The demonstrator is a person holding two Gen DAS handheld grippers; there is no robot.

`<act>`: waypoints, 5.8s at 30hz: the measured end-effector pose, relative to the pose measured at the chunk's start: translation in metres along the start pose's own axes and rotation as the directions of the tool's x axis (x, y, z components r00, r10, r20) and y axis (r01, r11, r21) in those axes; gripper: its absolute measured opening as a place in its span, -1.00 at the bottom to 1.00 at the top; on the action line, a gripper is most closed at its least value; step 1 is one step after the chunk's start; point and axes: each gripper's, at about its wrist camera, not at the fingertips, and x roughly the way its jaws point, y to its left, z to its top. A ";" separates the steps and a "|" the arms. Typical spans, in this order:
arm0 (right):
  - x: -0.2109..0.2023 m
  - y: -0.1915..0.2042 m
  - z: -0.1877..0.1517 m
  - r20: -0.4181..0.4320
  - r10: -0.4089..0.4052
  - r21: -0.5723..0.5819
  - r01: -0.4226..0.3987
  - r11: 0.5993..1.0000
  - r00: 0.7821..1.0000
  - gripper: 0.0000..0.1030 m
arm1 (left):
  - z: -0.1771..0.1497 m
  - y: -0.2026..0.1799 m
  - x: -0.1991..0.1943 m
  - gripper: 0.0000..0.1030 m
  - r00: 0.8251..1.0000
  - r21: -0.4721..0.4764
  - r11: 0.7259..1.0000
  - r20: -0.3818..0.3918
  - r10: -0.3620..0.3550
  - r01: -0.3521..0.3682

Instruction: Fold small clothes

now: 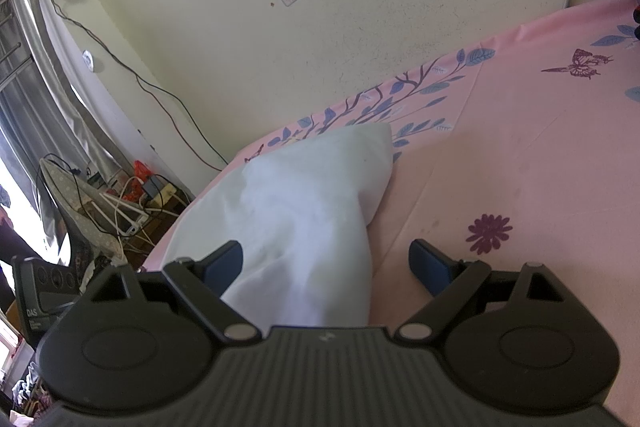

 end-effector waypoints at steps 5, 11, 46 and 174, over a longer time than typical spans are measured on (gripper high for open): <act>0.000 0.000 0.000 0.000 0.000 0.000 0.000 1.000 1.000 0.65 | 0.000 0.001 0.000 1.00 1.000 -0.002 1.000 0.000 -0.002 0.002; 0.000 0.001 0.001 -0.001 0.001 0.002 -0.001 1.000 1.000 0.65 | 0.008 0.012 -0.002 1.00 0.998 -0.055 0.997 -0.036 -0.060 0.058; -0.039 0.038 -0.017 -0.042 -0.101 -0.128 0.095 0.987 0.994 0.36 | 0.012 -0.040 0.040 0.31 0.958 0.020 0.988 -0.245 -0.146 0.156; -0.153 0.011 -0.093 0.311 -0.651 0.274 0.590 0.759 0.693 0.62 | -0.035 -0.234 0.104 0.99 0.979 0.620 0.759 0.094 0.181 -0.200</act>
